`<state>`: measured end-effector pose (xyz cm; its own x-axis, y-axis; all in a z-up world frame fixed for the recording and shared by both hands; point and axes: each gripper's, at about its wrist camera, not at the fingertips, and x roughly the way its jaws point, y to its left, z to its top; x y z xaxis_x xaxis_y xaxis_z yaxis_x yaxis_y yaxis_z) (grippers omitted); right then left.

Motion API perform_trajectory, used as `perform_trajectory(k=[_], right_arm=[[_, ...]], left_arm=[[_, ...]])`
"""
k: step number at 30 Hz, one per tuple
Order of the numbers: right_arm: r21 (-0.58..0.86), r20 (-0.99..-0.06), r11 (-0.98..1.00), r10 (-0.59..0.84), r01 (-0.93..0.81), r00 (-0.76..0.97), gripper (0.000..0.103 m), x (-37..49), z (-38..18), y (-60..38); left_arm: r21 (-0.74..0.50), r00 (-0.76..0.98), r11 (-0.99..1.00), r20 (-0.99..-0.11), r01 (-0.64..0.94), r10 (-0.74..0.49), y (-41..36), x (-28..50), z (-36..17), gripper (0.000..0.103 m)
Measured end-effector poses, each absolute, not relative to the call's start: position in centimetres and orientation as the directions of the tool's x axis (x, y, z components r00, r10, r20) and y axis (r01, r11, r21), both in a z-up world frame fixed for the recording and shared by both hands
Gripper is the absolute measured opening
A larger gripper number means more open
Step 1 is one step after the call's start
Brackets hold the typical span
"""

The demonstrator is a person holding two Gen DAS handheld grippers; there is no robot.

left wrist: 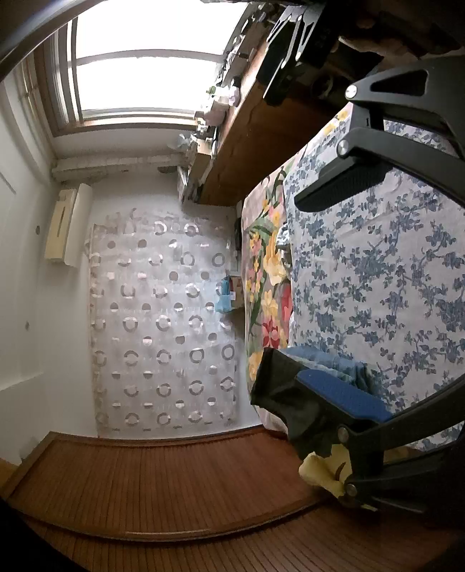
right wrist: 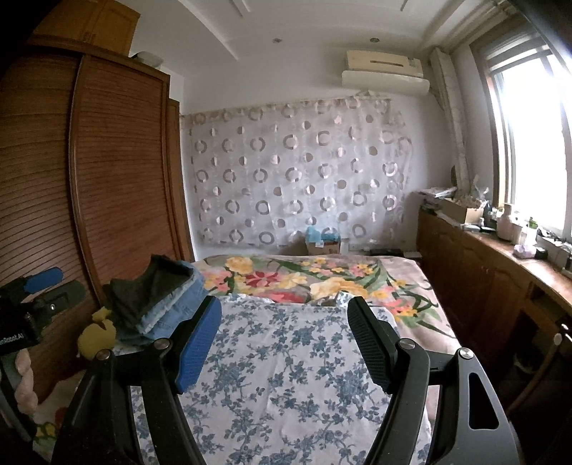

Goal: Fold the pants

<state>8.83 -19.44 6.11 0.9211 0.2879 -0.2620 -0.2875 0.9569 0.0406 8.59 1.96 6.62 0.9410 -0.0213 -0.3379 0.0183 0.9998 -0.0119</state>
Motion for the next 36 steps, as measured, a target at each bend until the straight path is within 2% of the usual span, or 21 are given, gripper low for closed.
perform_trajectory(k=[36], right_arm=[[0.035, -0.261, 0.956, 0.289, -0.29, 0.921, 0.075, 8.49, 6.11, -19.58]], left_arm=[[-0.007, 0.941, 1.0, -0.339, 0.004, -0.006, 2.85, 8.88, 5.76, 0.09]])
